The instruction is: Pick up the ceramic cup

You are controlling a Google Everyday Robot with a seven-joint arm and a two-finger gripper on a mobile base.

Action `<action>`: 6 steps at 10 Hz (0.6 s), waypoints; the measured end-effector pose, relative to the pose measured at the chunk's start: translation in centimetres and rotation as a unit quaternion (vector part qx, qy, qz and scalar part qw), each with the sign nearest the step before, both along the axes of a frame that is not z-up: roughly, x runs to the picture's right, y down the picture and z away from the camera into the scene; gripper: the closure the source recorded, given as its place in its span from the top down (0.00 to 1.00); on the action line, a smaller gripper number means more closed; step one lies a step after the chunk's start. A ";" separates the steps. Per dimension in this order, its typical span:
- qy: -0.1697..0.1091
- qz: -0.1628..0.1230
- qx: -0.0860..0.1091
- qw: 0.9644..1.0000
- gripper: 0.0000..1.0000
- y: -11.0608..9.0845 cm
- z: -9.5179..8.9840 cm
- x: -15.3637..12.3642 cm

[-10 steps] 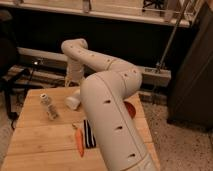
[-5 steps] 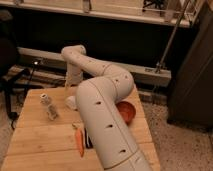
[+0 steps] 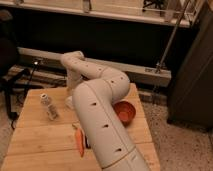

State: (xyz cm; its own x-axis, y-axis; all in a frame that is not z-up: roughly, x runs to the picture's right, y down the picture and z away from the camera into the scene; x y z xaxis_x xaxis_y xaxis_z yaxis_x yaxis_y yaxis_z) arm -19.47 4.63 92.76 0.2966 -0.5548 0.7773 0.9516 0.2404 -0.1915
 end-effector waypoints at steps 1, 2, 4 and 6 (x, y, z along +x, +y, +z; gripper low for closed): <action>0.000 0.001 -0.002 1.000 0.67 0.3 0.1 -0.1; 0.000 0.001 -0.003 1.000 0.67 0.6 0.2 -0.3; -0.004 0.000 -0.004 1.000 0.59 0.9 0.3 -0.7; -0.011 -0.002 -0.004 1.000 0.38 0.9 0.3 -1.0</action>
State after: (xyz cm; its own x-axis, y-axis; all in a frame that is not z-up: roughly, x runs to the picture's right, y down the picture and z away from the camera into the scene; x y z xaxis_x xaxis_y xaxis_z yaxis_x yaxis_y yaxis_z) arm -20.50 5.57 93.08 0.2781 -0.5501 0.7874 0.9563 0.2357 -0.1730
